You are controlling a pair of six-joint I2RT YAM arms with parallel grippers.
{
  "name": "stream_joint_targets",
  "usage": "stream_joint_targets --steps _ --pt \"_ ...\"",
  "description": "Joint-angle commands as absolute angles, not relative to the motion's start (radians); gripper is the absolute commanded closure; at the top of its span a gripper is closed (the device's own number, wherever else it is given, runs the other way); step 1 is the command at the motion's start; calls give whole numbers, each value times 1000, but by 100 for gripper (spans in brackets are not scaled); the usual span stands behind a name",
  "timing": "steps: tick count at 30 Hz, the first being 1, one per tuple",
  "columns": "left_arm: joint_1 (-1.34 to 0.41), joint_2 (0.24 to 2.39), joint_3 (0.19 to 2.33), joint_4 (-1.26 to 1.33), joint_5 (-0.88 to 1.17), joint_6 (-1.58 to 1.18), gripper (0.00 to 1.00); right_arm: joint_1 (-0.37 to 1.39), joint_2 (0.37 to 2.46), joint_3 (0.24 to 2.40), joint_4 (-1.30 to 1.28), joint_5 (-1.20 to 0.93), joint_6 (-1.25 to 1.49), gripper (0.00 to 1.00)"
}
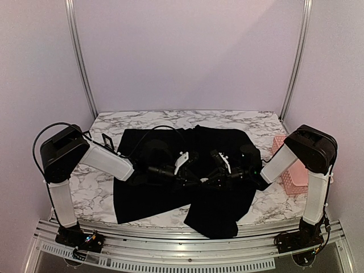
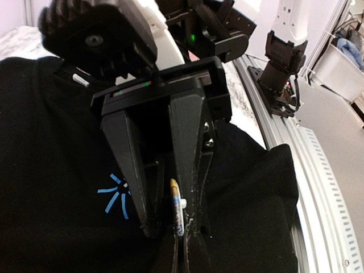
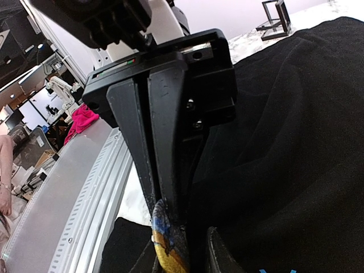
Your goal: Pin the brooch onto the clothing
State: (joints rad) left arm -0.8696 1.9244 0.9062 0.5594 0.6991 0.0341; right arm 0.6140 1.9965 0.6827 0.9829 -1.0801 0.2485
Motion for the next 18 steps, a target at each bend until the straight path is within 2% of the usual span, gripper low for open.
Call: stream_joint_targets --steps 1,12,18 --pt "-913 1897 907 528 740 68 100 597 2009 699 956 -1015 237 78" --pt "-920 1885 899 527 727 87 100 594 2021 731 858 -953 244 85" --pt "-920 1882 894 531 725 86 100 573 2022 711 890 -929 287 88"
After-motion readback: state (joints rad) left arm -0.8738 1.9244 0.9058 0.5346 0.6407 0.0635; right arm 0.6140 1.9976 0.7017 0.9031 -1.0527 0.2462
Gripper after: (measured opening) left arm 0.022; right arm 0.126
